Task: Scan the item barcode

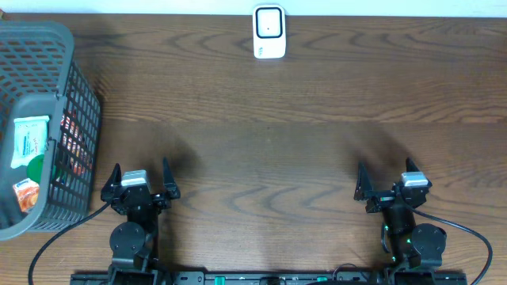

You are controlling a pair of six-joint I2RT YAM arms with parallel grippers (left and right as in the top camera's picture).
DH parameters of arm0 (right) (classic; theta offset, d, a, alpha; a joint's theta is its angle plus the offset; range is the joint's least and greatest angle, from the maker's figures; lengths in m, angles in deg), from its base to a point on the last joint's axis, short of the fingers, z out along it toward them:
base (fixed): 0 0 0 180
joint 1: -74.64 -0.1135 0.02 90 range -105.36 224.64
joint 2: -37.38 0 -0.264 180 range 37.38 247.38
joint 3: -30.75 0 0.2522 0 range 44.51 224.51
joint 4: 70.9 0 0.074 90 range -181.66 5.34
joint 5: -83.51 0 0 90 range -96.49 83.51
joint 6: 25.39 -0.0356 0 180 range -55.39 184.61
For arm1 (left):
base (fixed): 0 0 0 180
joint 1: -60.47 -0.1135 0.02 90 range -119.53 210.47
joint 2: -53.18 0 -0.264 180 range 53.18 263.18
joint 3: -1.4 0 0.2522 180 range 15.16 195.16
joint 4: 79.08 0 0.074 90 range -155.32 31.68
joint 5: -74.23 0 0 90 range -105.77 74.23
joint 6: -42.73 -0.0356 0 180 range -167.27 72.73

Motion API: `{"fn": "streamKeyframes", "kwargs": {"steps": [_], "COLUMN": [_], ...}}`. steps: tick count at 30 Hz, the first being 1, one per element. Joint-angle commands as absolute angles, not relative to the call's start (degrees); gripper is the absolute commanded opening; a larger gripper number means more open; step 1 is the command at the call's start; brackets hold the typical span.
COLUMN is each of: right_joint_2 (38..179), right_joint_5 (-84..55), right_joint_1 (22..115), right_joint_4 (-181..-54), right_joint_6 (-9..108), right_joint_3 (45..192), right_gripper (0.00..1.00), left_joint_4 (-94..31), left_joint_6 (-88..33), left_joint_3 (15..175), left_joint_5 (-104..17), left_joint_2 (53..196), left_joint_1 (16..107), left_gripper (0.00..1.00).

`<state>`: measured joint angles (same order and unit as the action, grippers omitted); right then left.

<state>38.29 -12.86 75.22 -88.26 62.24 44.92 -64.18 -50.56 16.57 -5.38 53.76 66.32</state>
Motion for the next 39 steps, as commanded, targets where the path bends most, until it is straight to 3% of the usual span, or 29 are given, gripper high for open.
{"fn": "streamKeyframes", "kwargs": {"steps": [1, 25, 39], "right_joint_2": [38.4, 38.4, 38.4], "right_joint_5": [-12.4, -12.4, -12.4], "right_joint_1": [75.4, 75.4, 75.4], "right_joint_4": [-88.4, -88.4, -88.4], "right_joint_6": [61.6, 61.7, 61.7], "right_joint_3": [44.8, 44.8, 44.8], "right_gripper": [0.99, 0.99, 0.99], "left_joint_4": [-62.1, -62.8, -66.6], "left_joint_6": [-51.3, -51.3, -41.4], "left_joint_3": [15.4, 15.4, 21.0], "left_joint_5": [-5.7, -6.0, -18.4], "left_joint_2": [53.5, 53.5, 59.0], "left_joint_1": [66.6, 66.7, 66.7], "left_gripper": [0.98, 0.98, 0.98]}}
